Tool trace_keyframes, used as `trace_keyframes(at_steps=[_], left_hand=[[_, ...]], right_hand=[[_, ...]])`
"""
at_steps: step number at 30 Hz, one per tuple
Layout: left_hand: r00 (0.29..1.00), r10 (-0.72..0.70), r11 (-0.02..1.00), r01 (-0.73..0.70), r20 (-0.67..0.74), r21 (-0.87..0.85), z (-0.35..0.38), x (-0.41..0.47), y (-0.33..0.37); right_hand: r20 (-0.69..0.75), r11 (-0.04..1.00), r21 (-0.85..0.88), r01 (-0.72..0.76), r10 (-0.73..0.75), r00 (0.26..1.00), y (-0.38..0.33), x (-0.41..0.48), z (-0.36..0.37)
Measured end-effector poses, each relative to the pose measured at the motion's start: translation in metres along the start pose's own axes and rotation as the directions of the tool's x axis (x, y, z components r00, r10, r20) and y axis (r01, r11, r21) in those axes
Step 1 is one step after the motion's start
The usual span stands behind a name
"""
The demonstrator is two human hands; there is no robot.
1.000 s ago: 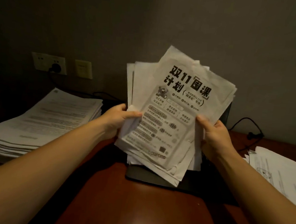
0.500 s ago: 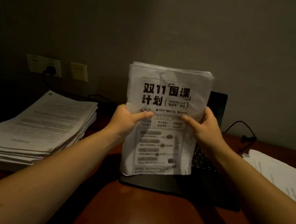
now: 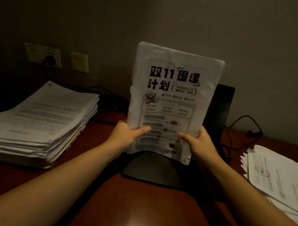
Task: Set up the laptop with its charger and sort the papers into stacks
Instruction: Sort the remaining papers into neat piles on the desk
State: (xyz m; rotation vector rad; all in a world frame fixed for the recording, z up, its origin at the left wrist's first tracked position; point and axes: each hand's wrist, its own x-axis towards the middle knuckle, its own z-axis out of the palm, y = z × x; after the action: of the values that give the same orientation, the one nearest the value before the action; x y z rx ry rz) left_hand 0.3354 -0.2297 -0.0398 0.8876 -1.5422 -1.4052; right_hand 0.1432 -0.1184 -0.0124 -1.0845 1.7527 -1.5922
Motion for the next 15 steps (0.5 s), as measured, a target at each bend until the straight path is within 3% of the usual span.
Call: trace_keyframes(at_steps=[3,8,15], left_hand=[[0.999,-0.029,0.999,0.028,0.027,0.019,-0.007,-0.001,-0.012],[0.995,0.026,0.999,-0.029,0.092,0.034,-0.024,0.006,0.006],[0.994,-0.014,0.996,0.005,0.107,0.088,-0.082,0.005,0.031]], right_hand=[[0.043,0.998,-0.047,-0.036,0.038,0.998,0.011,-0.002,-0.001],[0.077,0.996,-0.064,0.064,-0.059,0.995,-0.010,0.000,0.005],[0.096,0.981,0.191,0.014,-0.033,0.995,-0.034,-0.001,0.053]])
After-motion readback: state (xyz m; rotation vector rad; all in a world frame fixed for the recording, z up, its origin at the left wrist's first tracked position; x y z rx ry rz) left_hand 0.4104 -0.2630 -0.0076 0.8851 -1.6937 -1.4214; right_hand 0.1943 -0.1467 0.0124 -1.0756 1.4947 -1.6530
